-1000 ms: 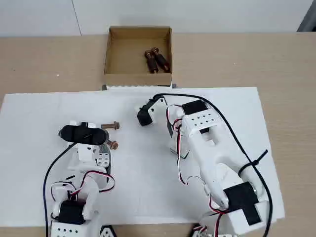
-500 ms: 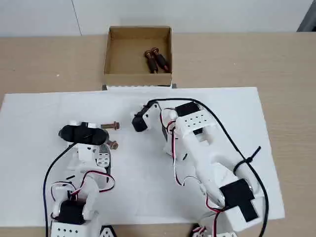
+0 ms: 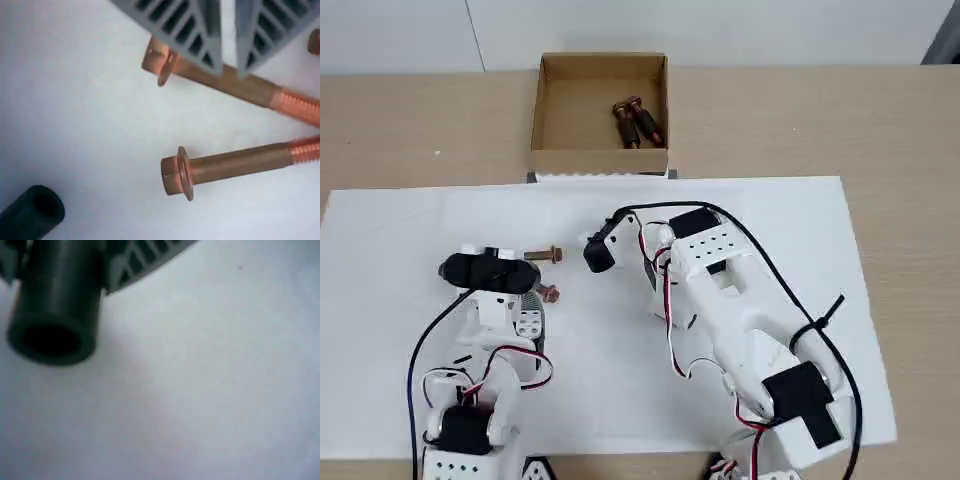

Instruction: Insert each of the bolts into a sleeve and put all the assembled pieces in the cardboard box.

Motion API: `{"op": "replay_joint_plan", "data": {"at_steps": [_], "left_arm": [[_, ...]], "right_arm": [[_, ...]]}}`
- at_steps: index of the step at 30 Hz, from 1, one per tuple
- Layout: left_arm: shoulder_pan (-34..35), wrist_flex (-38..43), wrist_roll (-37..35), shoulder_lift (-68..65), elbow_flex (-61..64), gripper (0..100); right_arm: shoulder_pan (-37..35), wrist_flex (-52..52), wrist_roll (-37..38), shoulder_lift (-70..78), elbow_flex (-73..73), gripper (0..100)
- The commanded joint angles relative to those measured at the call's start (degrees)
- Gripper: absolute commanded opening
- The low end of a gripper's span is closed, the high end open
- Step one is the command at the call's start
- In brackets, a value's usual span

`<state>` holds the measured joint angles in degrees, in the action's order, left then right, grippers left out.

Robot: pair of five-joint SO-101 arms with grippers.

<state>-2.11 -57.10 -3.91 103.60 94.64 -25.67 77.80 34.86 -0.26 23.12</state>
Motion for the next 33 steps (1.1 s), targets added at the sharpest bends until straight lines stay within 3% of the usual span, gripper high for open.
{"op": "replay_joint_plan", "data": {"at_steps": [1, 33], "left_arm": [[-0.3, 0.2, 0.4, 0.5, -0.2, 1], [-0.3, 0.2, 0.4, 0.5, -0.2, 1]], "right_arm": [[0.0, -1.3, 0.4, 0.5, -0.2, 9.3], [-0.3, -3.3, 0.4, 11.4, -0.4, 9.5]]}}
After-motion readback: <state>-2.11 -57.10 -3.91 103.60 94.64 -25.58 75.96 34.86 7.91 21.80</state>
